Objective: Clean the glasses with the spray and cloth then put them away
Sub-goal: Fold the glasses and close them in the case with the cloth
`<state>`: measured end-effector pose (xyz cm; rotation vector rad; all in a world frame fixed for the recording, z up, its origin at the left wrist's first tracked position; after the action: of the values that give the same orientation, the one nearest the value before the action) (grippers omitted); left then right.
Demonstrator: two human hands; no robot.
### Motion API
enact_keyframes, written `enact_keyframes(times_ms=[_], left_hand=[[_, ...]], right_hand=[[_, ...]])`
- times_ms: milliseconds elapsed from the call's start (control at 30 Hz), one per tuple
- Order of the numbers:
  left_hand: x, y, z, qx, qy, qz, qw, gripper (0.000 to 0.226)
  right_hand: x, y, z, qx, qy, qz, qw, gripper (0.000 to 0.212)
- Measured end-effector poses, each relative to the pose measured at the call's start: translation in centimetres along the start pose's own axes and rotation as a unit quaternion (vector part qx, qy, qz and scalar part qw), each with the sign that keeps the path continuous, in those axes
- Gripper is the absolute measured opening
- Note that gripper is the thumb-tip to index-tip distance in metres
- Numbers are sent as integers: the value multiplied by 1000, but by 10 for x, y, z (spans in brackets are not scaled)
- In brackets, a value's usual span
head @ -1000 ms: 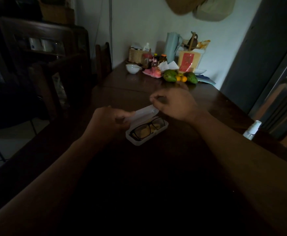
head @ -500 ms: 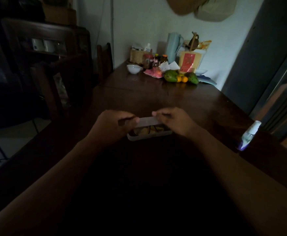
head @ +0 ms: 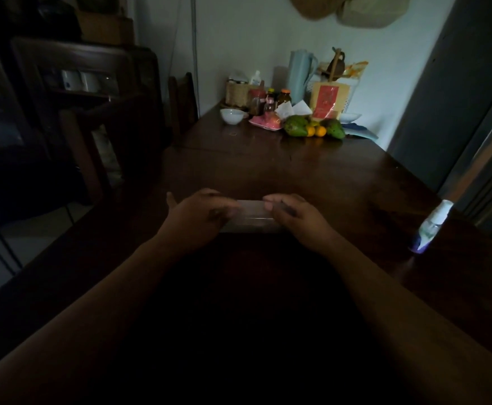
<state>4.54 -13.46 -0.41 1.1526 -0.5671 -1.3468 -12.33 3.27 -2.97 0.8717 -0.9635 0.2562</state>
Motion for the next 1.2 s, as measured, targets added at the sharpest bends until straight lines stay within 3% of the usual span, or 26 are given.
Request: enact_keyframes(times_ms=[133, 467, 533, 600, 733, 967, 1200], left_hand=[[-1, -12, 0, -11, -60, -105, 993, 31], [0, -26, 0, -59, -52, -116, 990, 39], [-2, -27, -2, 4, -35, -64, 997, 51], [-5, -27, -4, 69, -23, 63, 995, 63], [-13, -27, -5, 22, -34, 167, 985, 59], [-3, -57, 11, 97, -7, 74, 993, 70], [-15, -62, 22, 60, -40, 22, 997, 64]], right_hand=[[-3, -1, 2, 7, -10, -15, 1000, 50], [4, 3, -3, -3, -2, -121, 993, 59], [13, 3, -7, -28, 31, -192, 981, 53], [24, 2, -11, -63, 86, -240, 965, 38], [32, -2, -13, -52, 122, -242, 961, 25], [31, -4, -15, -35, 71, -249, 965, 27], [22, 4, -8, -65, 26, -256, 964, 18]])
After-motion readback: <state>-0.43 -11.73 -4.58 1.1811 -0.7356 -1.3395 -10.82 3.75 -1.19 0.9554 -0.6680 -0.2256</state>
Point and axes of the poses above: each hand's wrist, its own z-axis towards the middle knuckle, its own y-axis out of the back of the hand, x = y × z, the point moved 2 cm from there along z, towards the middle knuckle, and after that the axes turned 7 degrees about z, right-handed, at the moved point
